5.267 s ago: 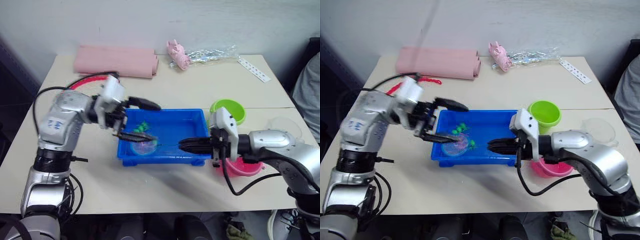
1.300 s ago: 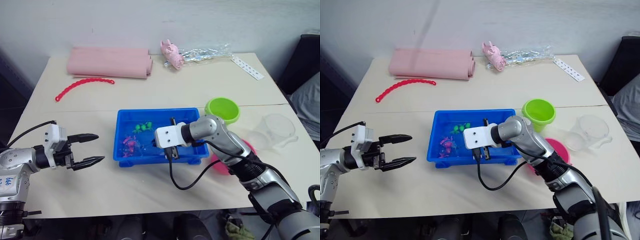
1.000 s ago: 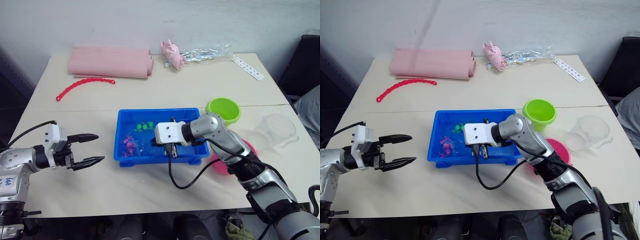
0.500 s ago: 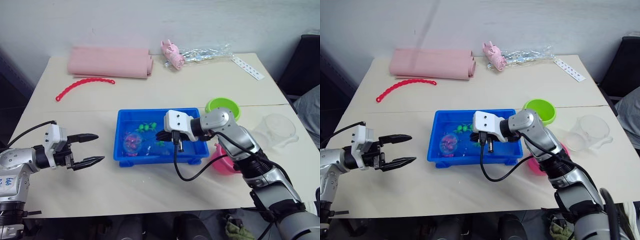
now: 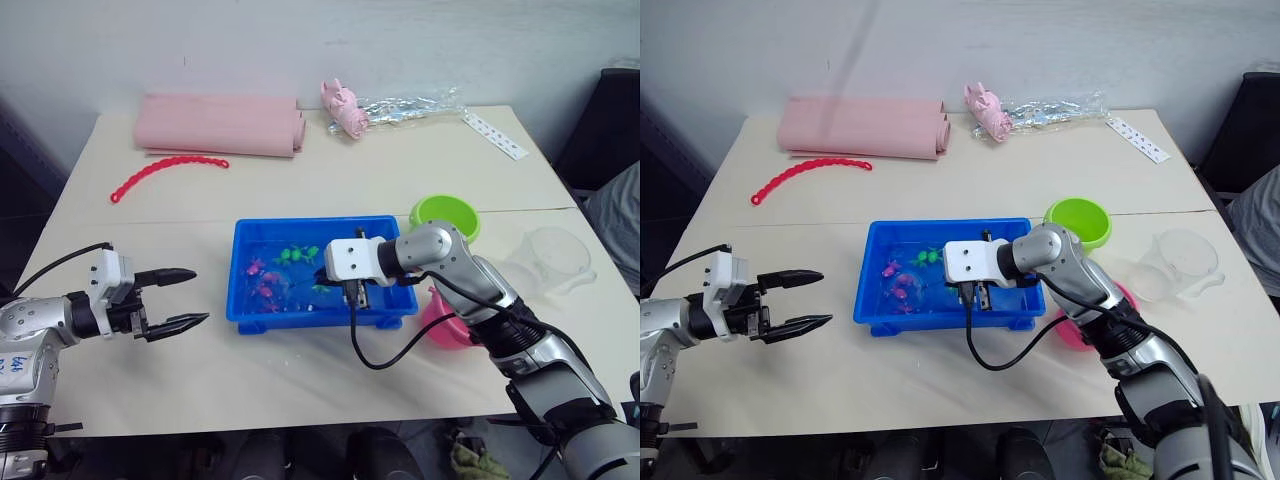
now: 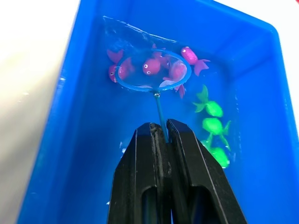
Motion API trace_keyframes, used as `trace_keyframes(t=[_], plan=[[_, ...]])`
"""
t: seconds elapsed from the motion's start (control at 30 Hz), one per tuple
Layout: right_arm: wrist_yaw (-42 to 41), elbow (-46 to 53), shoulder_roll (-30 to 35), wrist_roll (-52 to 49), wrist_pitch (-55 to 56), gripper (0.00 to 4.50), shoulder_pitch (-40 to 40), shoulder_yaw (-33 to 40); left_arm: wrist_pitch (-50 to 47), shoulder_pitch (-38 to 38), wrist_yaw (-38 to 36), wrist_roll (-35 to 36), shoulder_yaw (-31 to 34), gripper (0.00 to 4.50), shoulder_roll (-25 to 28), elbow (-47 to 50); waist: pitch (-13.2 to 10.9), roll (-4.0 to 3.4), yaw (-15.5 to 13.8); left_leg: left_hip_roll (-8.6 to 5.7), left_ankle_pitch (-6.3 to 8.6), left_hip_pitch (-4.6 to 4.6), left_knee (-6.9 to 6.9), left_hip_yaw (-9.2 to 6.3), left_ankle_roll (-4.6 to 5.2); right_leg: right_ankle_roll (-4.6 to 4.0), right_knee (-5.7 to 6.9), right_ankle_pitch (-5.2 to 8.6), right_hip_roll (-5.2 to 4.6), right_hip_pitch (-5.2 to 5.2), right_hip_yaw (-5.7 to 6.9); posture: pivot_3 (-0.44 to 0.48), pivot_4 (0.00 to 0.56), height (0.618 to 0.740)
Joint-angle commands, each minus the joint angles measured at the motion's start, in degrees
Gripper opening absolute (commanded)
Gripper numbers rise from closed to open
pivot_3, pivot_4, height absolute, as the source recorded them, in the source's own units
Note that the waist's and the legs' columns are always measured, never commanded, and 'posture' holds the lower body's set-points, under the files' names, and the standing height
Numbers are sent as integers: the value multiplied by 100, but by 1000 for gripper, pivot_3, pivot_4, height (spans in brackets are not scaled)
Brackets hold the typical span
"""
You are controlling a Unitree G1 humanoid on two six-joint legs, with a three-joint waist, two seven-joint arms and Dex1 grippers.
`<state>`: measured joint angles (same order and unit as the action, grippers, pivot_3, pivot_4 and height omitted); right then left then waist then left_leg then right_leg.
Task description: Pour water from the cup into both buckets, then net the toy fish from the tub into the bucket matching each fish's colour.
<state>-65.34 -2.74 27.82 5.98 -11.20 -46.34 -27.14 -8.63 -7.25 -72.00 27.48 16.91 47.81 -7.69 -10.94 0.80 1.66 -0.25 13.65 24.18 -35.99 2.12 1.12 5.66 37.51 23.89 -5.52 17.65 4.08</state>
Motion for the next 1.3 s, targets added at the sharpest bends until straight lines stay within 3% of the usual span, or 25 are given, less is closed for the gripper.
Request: trace_keyframes(t=[0.03, 0.57, 0.87, 1.3], plan=[[47, -16, -81, -147, 90, 0, -125, 236, 43, 67, 27, 44, 128, 4474, 57, 136, 0, 0, 0, 0, 0, 0, 0, 0, 0, 0, 0, 0, 0, 0, 0, 0, 150, 740], [37, -821, 141, 72, 1011, 0, -324, 295, 60, 54, 116, 48, 71, 4474, 7, 137, 0, 0, 2, 0, 0, 0, 0, 0, 0, 0, -1, 0, -1, 0, 0, 0, 150, 740], [-288, -698, 123, 135, 1309, 0, -98, 88, 70, 115, 138, 79, 130, 4474, 10, 190, 0, 0, 2, 0, 0, 0, 1, 0, 0, 0, -1, 0, 0, 0, 0, 0, 150, 740], [-397, -523, -379, -405, 320, 0, 86, 269, -218, -124, -194, 131, -18, 4474, 223, 457, 0, -1, 0, 1, 0, 0, 0, 0, 0, 0, 0, 0, 0, -1, 1, 0, 150, 740]])
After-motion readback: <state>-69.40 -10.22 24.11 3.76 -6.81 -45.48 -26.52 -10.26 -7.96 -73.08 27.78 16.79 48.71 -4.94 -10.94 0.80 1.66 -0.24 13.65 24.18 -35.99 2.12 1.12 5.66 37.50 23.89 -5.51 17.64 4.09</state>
